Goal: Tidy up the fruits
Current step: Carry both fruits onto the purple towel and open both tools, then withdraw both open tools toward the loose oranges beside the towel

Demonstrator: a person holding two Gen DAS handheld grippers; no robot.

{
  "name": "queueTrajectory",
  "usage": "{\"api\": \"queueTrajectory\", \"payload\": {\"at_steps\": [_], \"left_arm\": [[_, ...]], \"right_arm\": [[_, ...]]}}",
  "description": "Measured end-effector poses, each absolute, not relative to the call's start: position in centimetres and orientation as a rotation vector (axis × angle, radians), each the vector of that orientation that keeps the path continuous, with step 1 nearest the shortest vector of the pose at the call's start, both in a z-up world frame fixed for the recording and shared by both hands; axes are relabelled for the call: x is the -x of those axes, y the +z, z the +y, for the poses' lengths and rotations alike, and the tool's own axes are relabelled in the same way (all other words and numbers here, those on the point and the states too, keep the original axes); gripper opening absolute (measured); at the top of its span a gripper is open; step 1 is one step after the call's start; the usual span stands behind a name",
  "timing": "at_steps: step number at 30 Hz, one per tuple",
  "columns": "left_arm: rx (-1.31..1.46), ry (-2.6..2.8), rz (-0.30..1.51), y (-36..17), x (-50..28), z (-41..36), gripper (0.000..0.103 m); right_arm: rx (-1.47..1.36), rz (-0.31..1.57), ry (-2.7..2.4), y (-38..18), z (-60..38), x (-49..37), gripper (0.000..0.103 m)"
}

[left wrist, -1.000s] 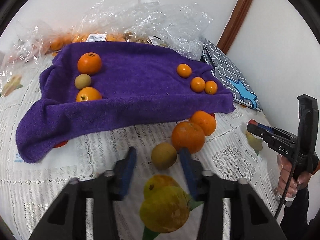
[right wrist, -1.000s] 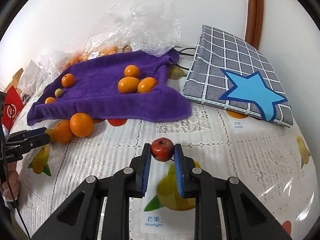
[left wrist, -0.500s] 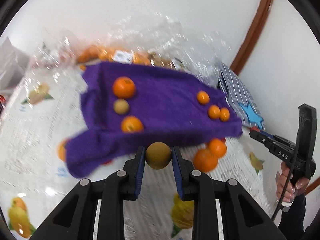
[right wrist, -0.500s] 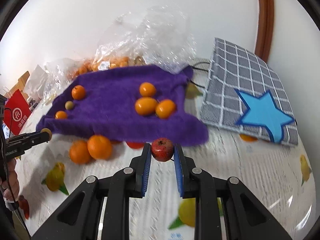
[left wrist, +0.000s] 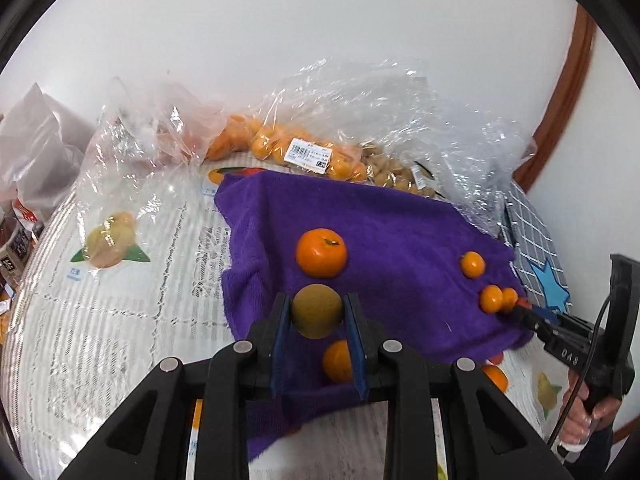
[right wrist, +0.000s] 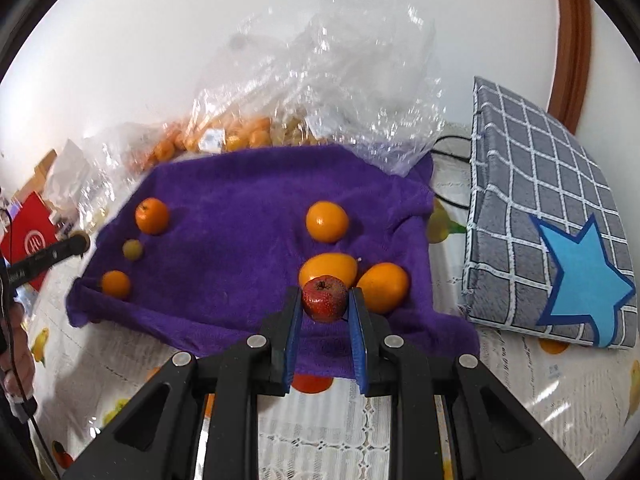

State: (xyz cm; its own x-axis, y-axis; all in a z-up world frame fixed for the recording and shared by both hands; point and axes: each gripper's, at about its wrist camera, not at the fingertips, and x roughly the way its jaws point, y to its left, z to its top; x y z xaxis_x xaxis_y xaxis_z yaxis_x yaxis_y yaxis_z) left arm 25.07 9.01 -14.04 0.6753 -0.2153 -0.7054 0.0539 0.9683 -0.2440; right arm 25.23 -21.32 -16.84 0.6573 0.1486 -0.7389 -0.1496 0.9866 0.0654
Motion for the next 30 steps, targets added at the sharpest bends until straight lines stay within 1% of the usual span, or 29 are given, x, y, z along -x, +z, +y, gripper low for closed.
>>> {"api": "queueTrajectory", "payload": {"at_steps": [5,15,16,17,19,21,22,23,24,30], "left_arm": [[0.205,-0.168,0.857,-15.3,-25.9,8.2,0.026],[0.239,-0.172,0.900,-17.1,-26.2,7.7,0.026],[0.242,-0.180,0.898,-17.1,-26.1,7.7,0.028],[0.246,-0.189,0.896,-17.1,-26.1,7.7,0.032],[0.266,-0.214,0.889,-16.8,-25.8,7.8,0.035],[0.284,-0.230,0.876,-16.3,-25.4,8.0,0.038],[0.289,-0.238,0.866,-16.0,-25.1,8.1,0.042],[0.291,-0.242,0.854,-15.7,-24.7,8.2,0.045],[0.287,-0.241,0.843,-15.4,-24.3,8.3,0.046],[0.264,-0.186,0.821,-14.2,-21.7,10.1,0.046]], "right_arm": [[0.029,0.875,0.169,-18.1,-21.2,-25.7,0.023],[0.038,0.878,0.173,-18.0,-21.3,-25.6,0.024],[0.043,0.875,0.171,-17.9,-21.3,-25.5,0.027],[0.048,0.872,0.168,-17.8,-21.2,-25.4,0.030],[0.060,0.865,0.155,-17.5,-21.2,-24.9,0.042],[0.058,0.863,0.143,-17.2,-21.2,-24.3,0.046],[0.052,0.863,0.142,-17.0,-21.2,-24.1,0.050],[0.041,0.863,0.141,-16.8,-21.3,-23.9,0.052],[0.027,0.861,0.138,-16.7,-21.4,-23.6,0.054],[-0.062,0.826,0.108,-15.8,-21.6,-21.8,0.054]]}}
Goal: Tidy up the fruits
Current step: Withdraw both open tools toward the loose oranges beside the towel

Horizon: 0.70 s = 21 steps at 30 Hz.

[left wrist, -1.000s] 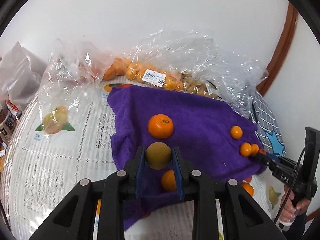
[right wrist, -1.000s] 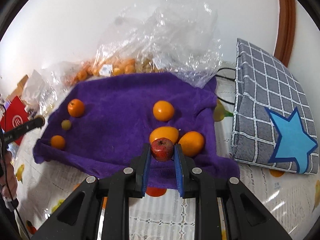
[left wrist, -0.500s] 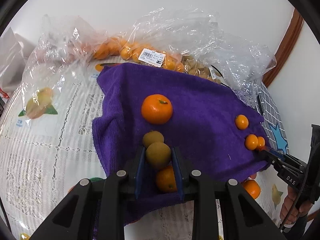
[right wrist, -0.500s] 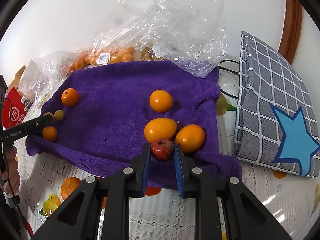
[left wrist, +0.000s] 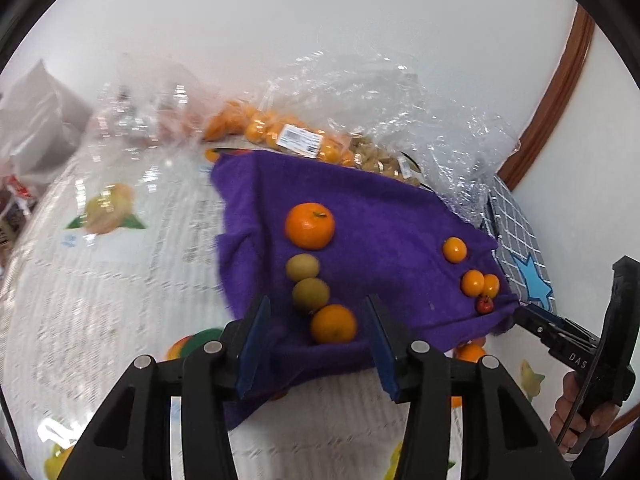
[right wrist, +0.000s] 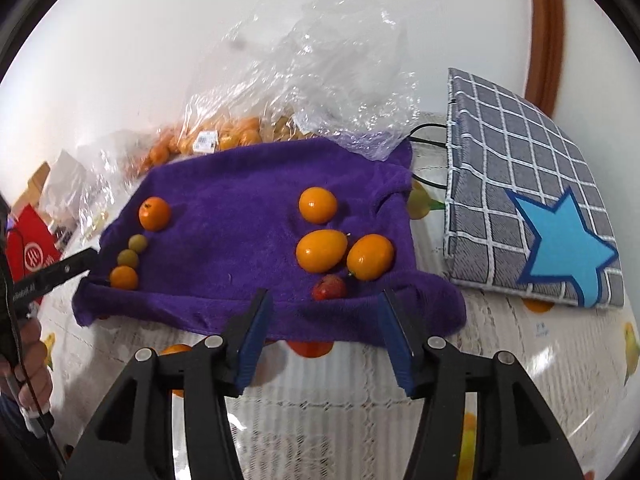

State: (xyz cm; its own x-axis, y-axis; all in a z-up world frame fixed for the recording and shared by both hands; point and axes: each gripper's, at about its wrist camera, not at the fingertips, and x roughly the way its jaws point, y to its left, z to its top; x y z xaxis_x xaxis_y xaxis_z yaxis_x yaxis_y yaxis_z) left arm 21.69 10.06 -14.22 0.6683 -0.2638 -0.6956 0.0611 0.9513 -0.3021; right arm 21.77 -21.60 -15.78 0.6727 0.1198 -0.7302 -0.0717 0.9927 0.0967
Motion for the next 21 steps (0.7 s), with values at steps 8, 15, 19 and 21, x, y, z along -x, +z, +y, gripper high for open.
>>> {"api": "queueTrajectory", "payload": {"at_steps": [8,15,19,21], "left_arm": [[0.271,-0.128,0.812,-14.0,-19.0,13.0,0.046],[0.266,-0.125,0.830,-14.7,-17.2,13.9,0.046],[0.277,-0.132,0.845,-15.2,-16.8,14.0,0.046],[0.274,-0.131,0.848,-15.3,-16.7,13.9,0.046]], "right_arm": [[-0.062,0.819,0.092,-16.5,-20.3,-19.8,0.054],[-0.015,0.883,0.199,-18.3,-17.5,-18.9,0.044],[-0.001,0.906,0.242,-19.2,-16.5,-18.2,0.044],[0.011,0.914,0.244,-19.7,-16.1,-18.0,0.044]]}}
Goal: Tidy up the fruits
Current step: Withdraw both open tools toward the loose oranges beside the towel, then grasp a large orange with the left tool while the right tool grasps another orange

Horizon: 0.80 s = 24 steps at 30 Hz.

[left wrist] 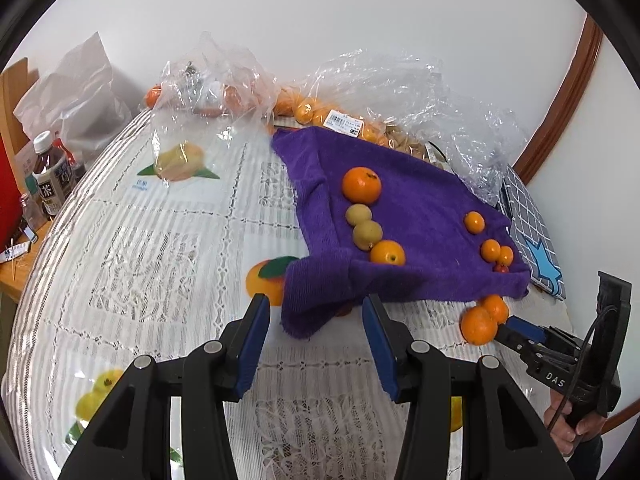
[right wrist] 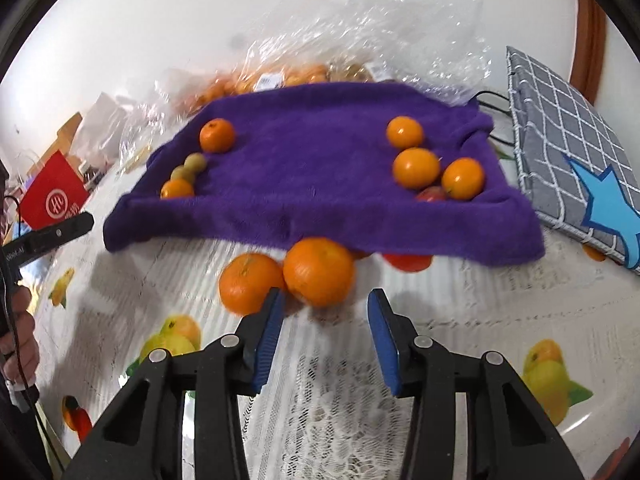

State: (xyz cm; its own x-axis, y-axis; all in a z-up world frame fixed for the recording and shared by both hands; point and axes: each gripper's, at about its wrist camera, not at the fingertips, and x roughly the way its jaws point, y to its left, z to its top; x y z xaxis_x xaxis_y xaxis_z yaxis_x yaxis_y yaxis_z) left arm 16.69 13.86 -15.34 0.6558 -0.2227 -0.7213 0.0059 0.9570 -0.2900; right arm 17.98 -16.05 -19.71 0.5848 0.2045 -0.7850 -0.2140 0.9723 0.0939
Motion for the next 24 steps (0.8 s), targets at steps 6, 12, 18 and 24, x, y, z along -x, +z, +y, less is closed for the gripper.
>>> {"api": "queueTrajectory", "payload": {"at_steps": [6,12,18,24], "left_arm": [[0.251,-0.139,0.867,-15.9,-16.4,13.3,0.046],[0.235,-0.140,0.870,-16.2,-16.7,13.0,0.046],[0.239,-0.152,0.890,-16.5,-17.6,12.3,0.046],[0.230,-0.224,0.905,-16.8,-17.9,9.3,0.046]], "right_arm": [[-0.022,0.908,0.244,-20.6,-16.2,-18.8,0.045],[-0.042,0.911,0.270,-20.9,-15.5,-20.5,0.050],[-0.021,0.894,0.280,-21.0,-14.8,-21.5,0.039],[-0.033,0.882,0.273,-20.2,-16.9,-20.1,0.039]]}}
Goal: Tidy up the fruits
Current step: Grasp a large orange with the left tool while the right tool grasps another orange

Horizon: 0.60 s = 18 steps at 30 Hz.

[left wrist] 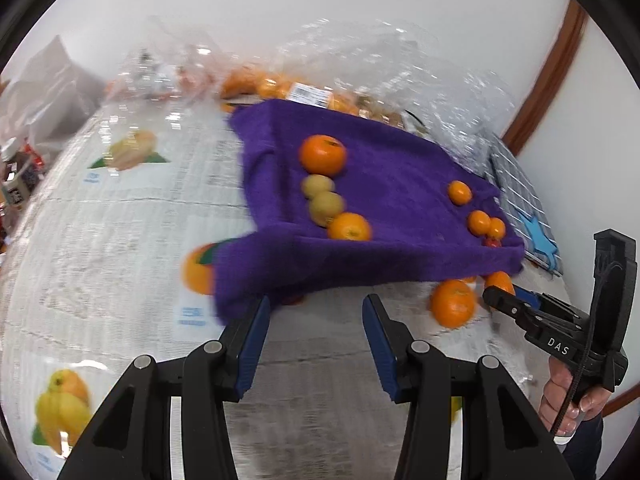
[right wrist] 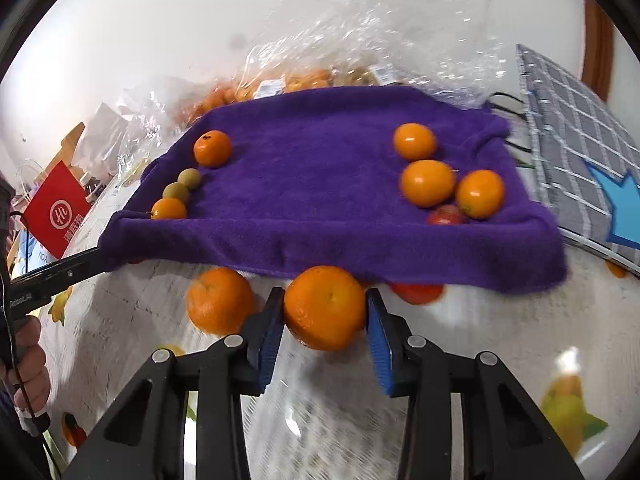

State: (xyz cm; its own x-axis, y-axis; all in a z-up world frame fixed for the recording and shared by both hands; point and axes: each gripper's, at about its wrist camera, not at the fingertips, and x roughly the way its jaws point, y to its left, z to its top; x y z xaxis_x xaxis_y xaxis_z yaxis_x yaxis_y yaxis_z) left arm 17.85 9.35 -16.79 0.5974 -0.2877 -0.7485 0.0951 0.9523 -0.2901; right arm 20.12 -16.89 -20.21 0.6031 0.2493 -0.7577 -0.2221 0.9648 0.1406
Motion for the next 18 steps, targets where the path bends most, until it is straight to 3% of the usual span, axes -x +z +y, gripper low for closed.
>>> {"api": "queueTrajectory", "payload": {"at_steps": [4,9,18], "left_arm": [[0.265,-0.304,0.919,-17.1,-18.2,6.4,0.046],[0.239,-0.350,0.927,-17.3,-18.8,1.8,0.061],[0.138,-0.267,0.987,-18.8,-19.7,-2.5,0.062]], "right_arm": [[-0.045,0.867,0.239,-19.5,-19.5,-18.5,0.039],[-0.049,0.864,0.190,-19.2,-22.8,-15.8,0.039],[-0.057,0.835,0.173,-18.5,-26.3,-13.1,0.039]]}}
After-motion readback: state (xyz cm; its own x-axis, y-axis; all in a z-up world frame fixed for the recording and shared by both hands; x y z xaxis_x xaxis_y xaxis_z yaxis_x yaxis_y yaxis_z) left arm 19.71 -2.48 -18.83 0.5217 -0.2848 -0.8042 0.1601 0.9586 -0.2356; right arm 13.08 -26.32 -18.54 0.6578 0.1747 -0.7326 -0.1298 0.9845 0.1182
